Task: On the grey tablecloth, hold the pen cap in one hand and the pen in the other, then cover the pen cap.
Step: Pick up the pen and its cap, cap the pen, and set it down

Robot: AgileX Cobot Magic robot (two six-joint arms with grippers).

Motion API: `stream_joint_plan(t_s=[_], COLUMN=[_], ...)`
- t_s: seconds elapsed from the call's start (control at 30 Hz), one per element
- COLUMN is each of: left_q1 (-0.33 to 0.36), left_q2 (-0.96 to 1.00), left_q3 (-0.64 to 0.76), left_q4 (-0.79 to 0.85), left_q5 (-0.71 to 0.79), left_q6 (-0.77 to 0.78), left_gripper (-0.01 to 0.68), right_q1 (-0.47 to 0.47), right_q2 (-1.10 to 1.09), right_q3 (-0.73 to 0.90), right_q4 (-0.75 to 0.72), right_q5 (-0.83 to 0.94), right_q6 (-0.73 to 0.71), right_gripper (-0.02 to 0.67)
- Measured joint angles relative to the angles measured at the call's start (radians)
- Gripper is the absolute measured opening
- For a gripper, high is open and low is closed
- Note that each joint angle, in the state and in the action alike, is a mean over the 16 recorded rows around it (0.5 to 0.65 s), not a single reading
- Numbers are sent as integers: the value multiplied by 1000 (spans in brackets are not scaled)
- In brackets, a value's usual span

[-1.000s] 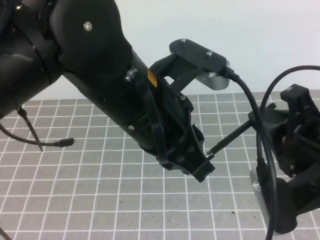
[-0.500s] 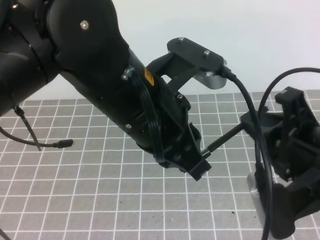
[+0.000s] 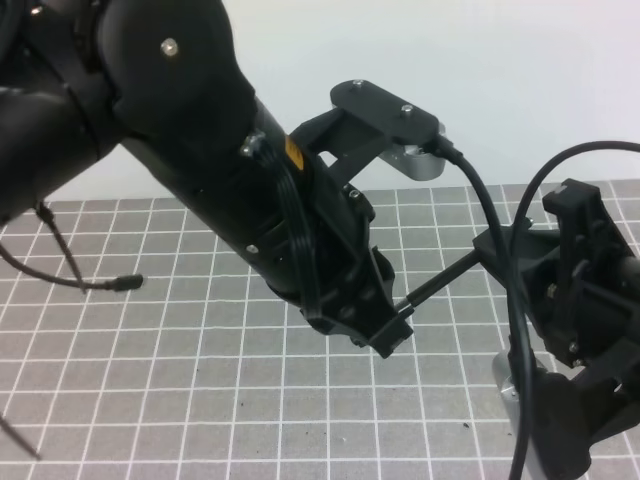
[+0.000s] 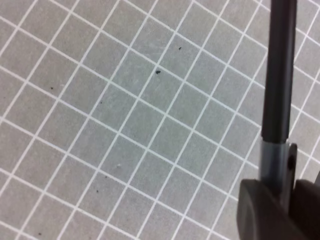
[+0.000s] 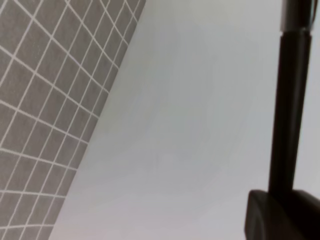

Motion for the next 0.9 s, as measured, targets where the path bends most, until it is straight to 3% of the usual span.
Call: stream_joint_plan(t_s=[0.57, 0.9], left_q1=[0, -1], left_q2=[26, 30], left_q3=[-64, -70], left_q4=[28, 81], left_q5=[37, -11], left_q6=[14, 16], left_gripper=[90, 223], right_q1=[-1, 5], right_q2=[0, 3], right_q3=[-1, -1], right_q4=[-2, -2], right_q5=[-15, -31], right_q6=[29, 114], right_gripper=[28, 103])
